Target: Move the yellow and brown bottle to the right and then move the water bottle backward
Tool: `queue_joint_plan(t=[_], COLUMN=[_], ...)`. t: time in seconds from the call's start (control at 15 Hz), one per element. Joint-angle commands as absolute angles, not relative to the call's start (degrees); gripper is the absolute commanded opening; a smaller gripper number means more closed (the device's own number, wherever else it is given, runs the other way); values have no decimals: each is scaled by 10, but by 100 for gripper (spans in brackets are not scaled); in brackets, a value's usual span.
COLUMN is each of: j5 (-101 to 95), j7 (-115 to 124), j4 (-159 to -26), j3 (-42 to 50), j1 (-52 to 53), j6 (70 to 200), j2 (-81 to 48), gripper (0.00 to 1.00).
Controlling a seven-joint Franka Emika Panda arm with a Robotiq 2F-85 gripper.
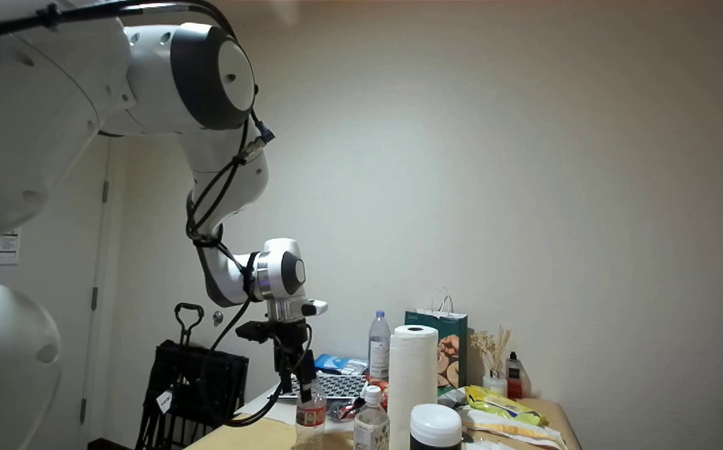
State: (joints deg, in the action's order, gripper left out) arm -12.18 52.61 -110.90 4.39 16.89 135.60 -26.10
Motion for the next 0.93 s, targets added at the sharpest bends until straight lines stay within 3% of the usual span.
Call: queue_joint_plan(t=[0.0, 0.53, 0.87], j5=[-141, -211, -197], j7=[566, 670, 645], j4=[-1127, -1132, -1108], j3=[42, 12, -2], j1=[181, 184, 169], j6=[1306, 1236, 1245], j2=[-207, -124, -154], gripper=[100, 100, 100])
